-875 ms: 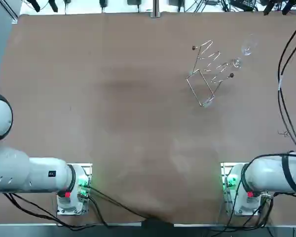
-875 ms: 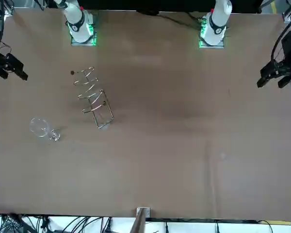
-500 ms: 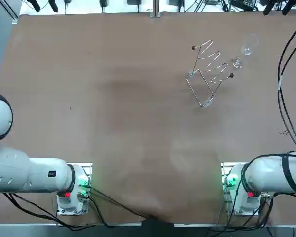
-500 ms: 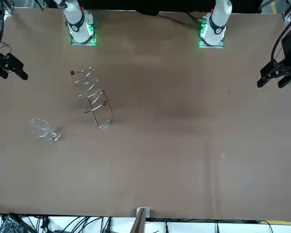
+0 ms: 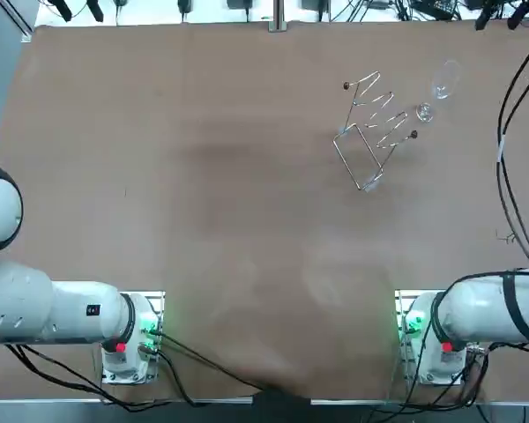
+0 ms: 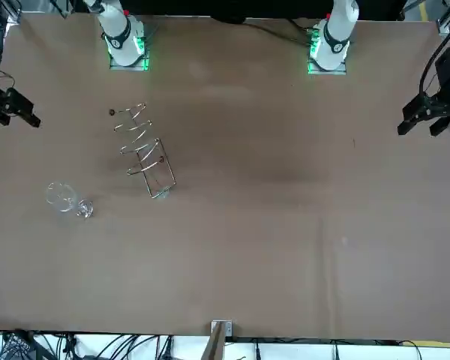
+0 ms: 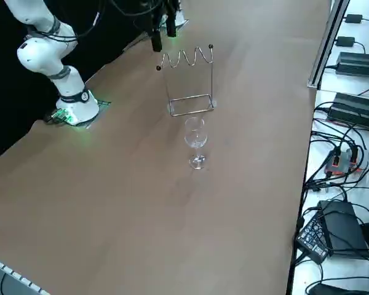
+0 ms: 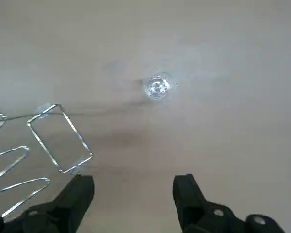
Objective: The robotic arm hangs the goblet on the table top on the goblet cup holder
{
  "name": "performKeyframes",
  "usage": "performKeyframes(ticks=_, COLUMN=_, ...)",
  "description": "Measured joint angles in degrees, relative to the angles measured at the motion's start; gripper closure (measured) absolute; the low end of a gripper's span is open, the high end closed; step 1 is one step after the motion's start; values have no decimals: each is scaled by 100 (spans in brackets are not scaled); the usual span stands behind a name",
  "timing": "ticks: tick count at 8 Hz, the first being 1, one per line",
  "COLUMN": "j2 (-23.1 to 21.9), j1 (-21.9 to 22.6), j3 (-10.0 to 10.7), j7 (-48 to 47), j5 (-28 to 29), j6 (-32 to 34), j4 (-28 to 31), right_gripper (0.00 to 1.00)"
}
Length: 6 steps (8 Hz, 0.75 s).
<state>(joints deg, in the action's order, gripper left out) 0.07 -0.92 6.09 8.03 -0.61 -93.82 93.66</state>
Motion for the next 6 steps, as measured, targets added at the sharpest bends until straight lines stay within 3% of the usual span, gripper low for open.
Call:
performKeyframes(ticks=3, j2=554, j1=-592, j3=178, j7=1310, j5=595, j6=-438, j4=-1, right_gripper=0)
performKeyframes(ticks=6, j2=1250, j1=-1031, j3=192, j7=1484, j5=989, j6=-610, j4=-266, right_gripper=0)
